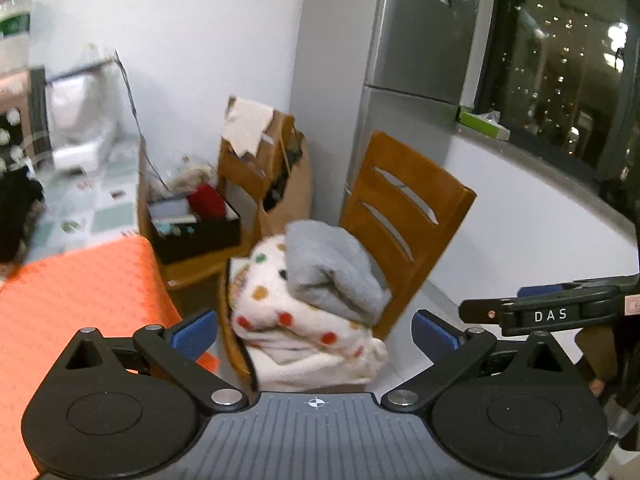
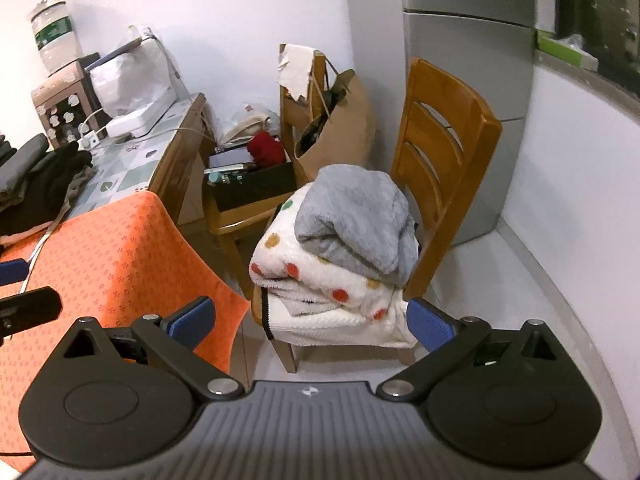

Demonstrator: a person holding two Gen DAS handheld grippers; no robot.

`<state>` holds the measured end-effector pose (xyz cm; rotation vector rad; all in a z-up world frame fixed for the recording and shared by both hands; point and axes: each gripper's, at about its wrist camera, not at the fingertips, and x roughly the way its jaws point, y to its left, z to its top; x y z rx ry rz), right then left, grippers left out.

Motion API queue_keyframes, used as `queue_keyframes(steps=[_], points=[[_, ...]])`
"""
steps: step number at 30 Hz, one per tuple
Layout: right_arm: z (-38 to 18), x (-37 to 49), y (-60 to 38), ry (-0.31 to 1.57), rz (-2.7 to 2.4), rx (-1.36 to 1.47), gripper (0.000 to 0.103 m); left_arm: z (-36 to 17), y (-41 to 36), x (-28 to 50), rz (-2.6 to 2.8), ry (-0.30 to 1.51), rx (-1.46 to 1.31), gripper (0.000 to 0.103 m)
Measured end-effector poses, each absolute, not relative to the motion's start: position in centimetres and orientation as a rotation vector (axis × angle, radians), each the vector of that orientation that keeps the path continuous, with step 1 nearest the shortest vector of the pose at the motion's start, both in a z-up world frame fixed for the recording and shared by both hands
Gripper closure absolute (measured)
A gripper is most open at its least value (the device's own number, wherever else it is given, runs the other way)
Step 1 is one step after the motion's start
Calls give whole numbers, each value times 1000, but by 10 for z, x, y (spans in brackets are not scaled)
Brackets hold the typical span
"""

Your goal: Fold clothes

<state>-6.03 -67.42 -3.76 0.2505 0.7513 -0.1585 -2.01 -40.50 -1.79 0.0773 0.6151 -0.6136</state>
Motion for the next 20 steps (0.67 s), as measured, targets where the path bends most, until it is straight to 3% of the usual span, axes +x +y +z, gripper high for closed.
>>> queue_keyframes(steps=[20], points=[[-64, -79, -649, 708, -214, 205, 1, -56, -379, -44, -708, 682, 98, 0]])
